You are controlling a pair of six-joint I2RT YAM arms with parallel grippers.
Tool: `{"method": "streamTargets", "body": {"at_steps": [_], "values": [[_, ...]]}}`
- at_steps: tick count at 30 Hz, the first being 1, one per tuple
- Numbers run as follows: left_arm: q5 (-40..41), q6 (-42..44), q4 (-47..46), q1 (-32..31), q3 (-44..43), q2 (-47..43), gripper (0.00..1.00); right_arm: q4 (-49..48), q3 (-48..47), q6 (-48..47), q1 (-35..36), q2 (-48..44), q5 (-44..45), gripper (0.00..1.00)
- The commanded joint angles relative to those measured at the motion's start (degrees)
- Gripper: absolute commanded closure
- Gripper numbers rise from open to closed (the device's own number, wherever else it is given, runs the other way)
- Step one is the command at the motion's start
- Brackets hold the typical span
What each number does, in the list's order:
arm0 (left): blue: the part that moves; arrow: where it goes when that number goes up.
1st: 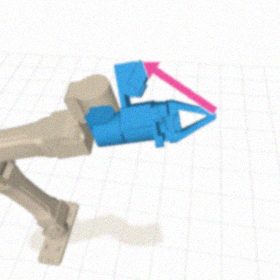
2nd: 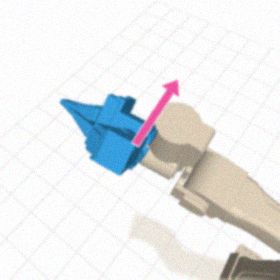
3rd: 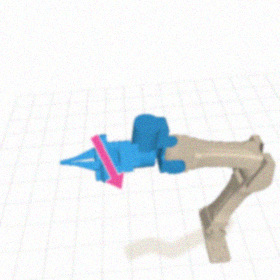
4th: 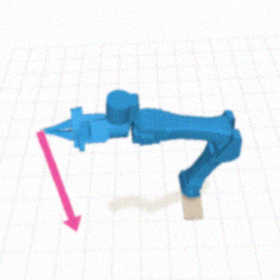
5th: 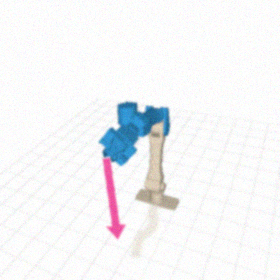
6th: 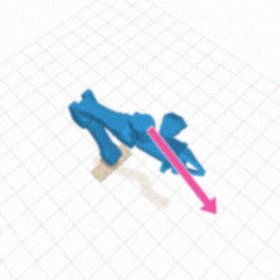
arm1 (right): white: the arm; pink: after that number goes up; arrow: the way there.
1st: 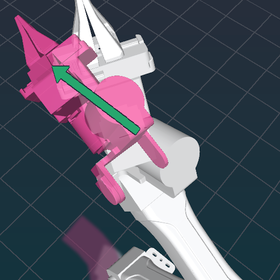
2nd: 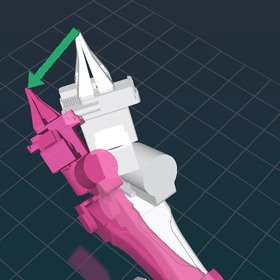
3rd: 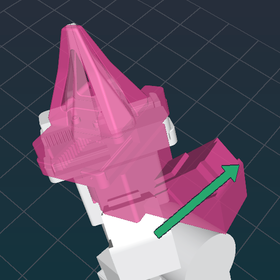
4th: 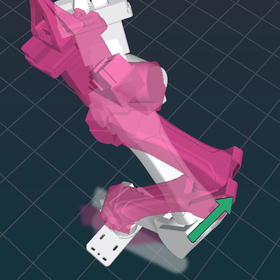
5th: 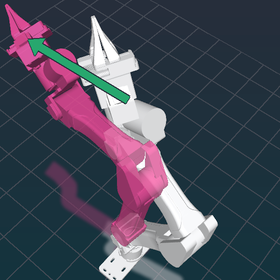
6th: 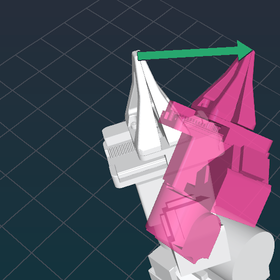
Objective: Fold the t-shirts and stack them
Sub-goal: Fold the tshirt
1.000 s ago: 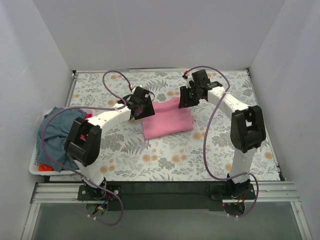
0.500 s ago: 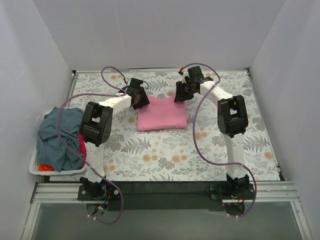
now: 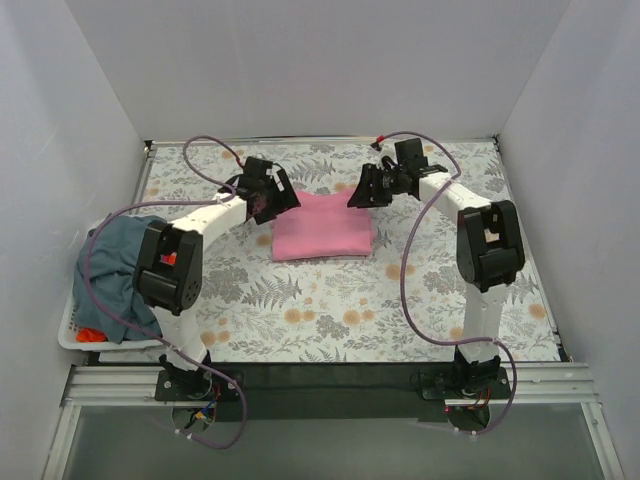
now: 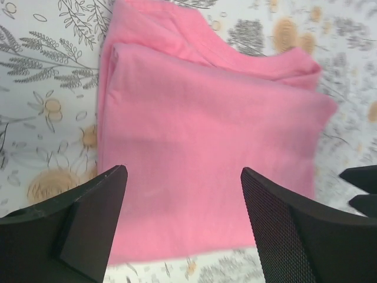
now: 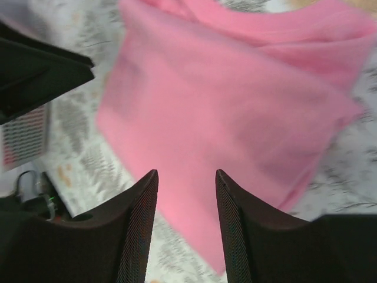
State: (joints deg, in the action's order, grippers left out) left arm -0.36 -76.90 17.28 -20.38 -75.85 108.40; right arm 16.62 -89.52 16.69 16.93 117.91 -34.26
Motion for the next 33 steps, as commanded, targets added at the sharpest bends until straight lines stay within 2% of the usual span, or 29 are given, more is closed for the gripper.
{"method": "streamTargets", "body": {"at_steps": [1, 2, 7, 9, 10, 12, 21, 26, 30, 33], "values": [[-2.54, -0.97, 2.05, -0.71, 2.54, -10.74, 0.27, -9.94, 7.32, 6.07, 0.65, -8.03, -12.91, 0.57], [-2.63, -1.14, 2.49, -0.89, 3.95, -13.1, 0.28, -10.64, 8.99, 6.51, 0.91, -9.7, -13.98, 0.56], [-7.98, -3.51, 1.45, -2.46, 13.35, -16.64, 0.46, -15.65, 17.17, 8.62, 3.72, -10.6, -19.0, 0.55], [-9.74, -4.3, -0.3, -2.73, 15.99, -15.24, 0.52, -16.09, 18.23, 8.62, 4.43, -9.02, -19.0, 0.55], [-9.75, -5.7, -3.01, -2.65, 18.52, -14.45, 0.54, -20.18, 19.54, 9.84, 4.69, -7.53, -19.87, 0.55], [-9.05, -6.85, -4.44, -2.21, 20.13, -12.09, 0.6, -22.5, 20.69, 10.73, 4.52, -5.59, -20.75, 0.55], [-8.34, -11.6, -6.64, 1.75, 26.72, -7.85, 0.79, -23.92, 29.39, 7.04, -1.72, 1.1, -17.86, 0.59], [-10.1, -11.6, -6.29, 1.84, 26.99, -12.41, 0.79, -23.39, 29.14, 7.92, -2.16, -5.75, -17.95, 0.59], [-9.75, -9.15, -4.63, 1.84, 21.74, -16.64, 0.65, -22.86, 24.66, 9.5, -2.51, -9.01, -17.94, 0.58], [-10.01, -7.3, -3.75, 1.92, 14.89, -14.19, 0.62, -22.86, 18.34, 10.99, -2.69, -6.65, -18.74, 0.58]]}}
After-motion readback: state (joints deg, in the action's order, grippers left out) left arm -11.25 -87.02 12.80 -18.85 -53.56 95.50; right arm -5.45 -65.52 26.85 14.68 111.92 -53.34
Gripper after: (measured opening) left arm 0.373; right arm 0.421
